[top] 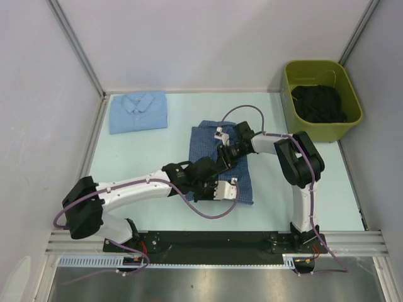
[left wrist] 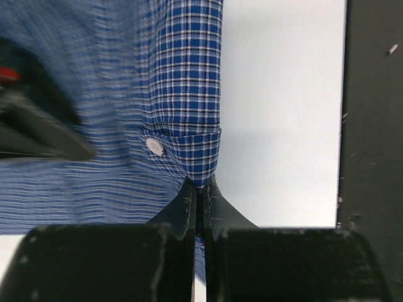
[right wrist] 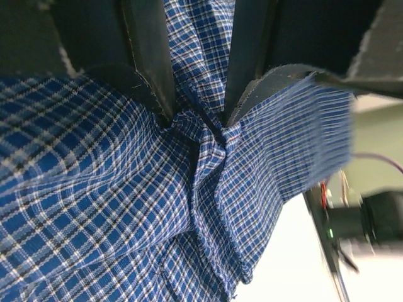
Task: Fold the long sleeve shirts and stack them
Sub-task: Fold the shirt
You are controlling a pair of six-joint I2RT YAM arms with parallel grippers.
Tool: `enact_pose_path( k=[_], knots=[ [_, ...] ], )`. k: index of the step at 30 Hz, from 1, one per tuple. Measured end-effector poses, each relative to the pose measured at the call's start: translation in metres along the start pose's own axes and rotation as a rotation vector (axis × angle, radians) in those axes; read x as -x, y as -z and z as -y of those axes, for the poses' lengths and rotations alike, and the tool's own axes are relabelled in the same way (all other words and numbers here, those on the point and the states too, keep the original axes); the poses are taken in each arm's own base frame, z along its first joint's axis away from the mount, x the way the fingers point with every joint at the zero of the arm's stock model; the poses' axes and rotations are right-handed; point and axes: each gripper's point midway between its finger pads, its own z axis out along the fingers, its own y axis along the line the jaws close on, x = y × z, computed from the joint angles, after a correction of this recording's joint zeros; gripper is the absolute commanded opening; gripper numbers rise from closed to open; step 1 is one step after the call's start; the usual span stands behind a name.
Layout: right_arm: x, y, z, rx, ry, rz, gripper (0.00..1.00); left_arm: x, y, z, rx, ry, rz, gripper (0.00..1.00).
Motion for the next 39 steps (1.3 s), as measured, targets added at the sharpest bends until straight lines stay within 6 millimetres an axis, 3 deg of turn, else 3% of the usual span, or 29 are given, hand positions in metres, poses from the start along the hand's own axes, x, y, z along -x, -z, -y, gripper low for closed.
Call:
enact_pose_path(
  k=[6,11,15,18,24,27,30,34,39],
  knots=[
    [-0.046,-0.01,-0.028,0.033,0.045,-0.1,0.41,0.04,0.033,-0.012,-0.009,0.016,0.066,0.0],
    [-0.082,-0.01,-0.049,0.06,0.049,-0.18,0.41,0.037,0.044,-0.024,-0.013,0.064,0.066,0.0],
    [-0.09,-0.006,-0.058,0.078,0.072,-0.219,0.47,0.03,0.043,-0.04,-0.002,0.104,0.058,0.0],
    [-0.075,0.002,-0.063,0.081,0.11,-0.23,0.5,0.024,0.039,-0.049,-0.003,0.125,0.047,0.0],
    [0.005,0.035,-0.063,0.073,0.232,-0.135,0.51,0.015,0.032,-0.059,-0.017,0.154,0.036,0.0],
    [0.047,0.053,-0.054,0.045,0.272,-0.063,0.5,0.014,0.028,-0.065,-0.023,0.157,0.037,0.0],
    [0.077,0.062,-0.032,0.015,0.278,-0.018,0.5,0.014,0.025,-0.072,-0.028,0.159,0.036,0.0],
    [0.087,0.053,0.01,-0.018,0.226,-0.03,0.5,0.006,0.016,-0.093,-0.033,0.176,0.032,0.0],
    [0.073,0.032,0.049,-0.03,0.154,-0.095,0.48,-0.013,0.0,-0.124,-0.026,0.223,0.009,0.0]
  ],
)
